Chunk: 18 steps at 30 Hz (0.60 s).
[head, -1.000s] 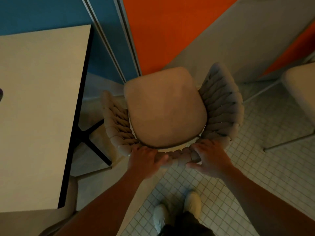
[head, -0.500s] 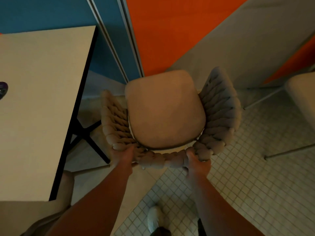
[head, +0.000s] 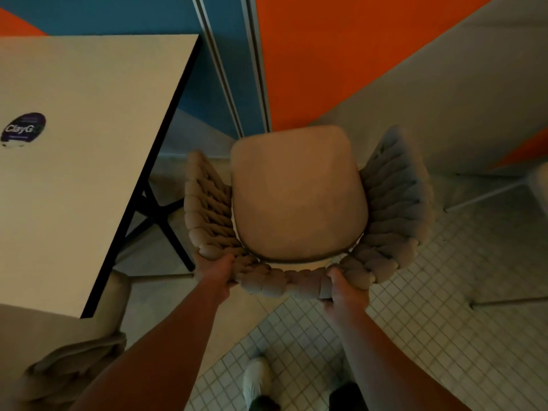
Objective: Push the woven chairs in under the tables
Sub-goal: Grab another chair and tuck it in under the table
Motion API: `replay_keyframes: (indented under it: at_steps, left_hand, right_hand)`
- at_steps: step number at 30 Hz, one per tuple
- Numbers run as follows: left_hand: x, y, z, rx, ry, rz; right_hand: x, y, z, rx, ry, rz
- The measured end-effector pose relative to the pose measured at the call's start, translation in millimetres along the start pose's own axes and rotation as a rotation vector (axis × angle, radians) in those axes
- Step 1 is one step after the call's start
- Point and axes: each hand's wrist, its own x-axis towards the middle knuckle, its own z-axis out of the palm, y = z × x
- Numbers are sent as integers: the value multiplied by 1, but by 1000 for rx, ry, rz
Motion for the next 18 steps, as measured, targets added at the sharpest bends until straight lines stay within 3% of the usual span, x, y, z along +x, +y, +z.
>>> replay_keyframes:
  at_steps: [18]
  left_hand:
    - [-26, -57, 30, -208, 71, -89]
  right_hand:
    - [13, -65, -21, -227, -20, -88]
